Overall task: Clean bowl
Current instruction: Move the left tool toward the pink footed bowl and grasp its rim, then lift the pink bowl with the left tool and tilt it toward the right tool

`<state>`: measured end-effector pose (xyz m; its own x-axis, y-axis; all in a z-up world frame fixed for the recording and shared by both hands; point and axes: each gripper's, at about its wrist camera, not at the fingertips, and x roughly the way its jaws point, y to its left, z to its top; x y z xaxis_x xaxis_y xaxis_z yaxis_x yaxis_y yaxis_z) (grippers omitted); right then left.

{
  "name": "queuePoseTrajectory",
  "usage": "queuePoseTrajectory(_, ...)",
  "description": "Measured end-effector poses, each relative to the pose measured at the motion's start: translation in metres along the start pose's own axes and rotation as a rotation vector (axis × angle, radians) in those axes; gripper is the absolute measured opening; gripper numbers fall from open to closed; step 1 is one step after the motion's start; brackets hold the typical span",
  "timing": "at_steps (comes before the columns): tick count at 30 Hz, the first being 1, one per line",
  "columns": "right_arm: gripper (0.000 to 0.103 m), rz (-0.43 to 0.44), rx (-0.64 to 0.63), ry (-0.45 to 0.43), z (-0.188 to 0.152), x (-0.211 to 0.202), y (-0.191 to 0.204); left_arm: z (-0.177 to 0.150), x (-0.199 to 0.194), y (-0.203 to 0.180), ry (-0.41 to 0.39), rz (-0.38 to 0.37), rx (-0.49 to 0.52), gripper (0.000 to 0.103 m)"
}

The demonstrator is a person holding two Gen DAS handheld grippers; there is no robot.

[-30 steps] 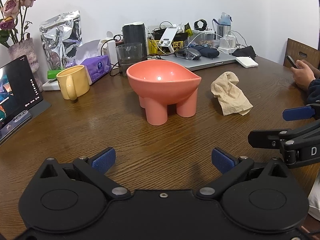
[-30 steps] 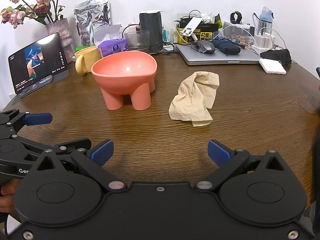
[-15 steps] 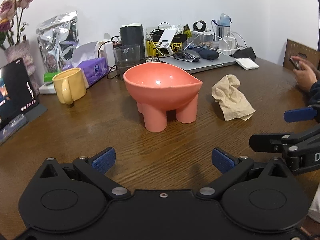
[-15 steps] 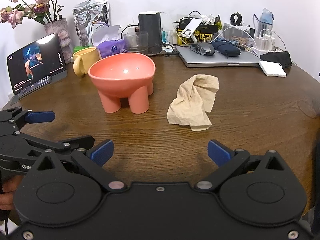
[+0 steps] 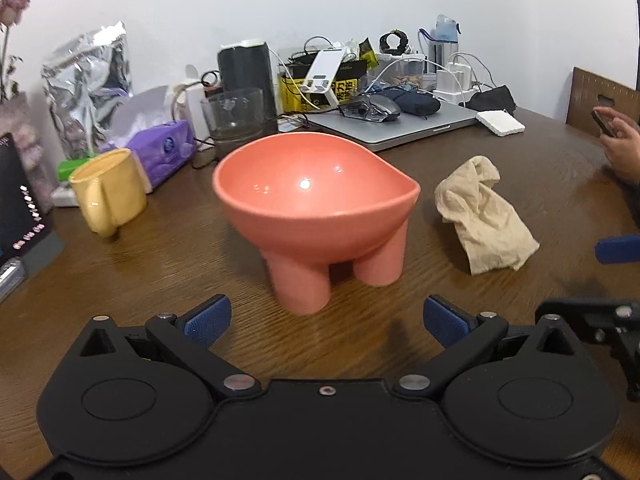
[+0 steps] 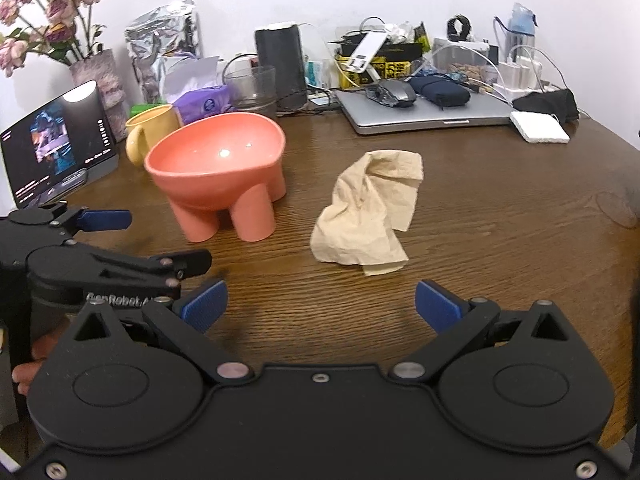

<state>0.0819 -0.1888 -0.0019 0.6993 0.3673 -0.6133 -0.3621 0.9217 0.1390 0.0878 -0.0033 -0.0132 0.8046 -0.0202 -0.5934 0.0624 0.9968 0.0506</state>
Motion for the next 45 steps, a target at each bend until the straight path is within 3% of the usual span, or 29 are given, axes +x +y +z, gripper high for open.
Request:
queuePoseTrajectory(7,0.101,-0.023,0.033,0.01,0.004,0.013,-0.015,0.013,0.029,0.003,0.012,-0.028,-0.05,0.103)
queuePoseTrajectory(23,0.101,-0.015,0.076,0.02,0.013,0.035,-0.036,0.026,0.067,0.004,0.039,0.058,-0.171,0.103)
queuePoseTrajectory(40,0.101,-0.014,0.095,0.033,0.014,0.047,-0.043,0.029,0.077,0.005,0.03,0.081,-0.228,0.103)
queuePoseTrajectory(45,0.101,-0.015,0.102,0.04,0.013,0.05,-0.044,0.028,0.074,0.008,0.015,0.066,-0.233,0.098)
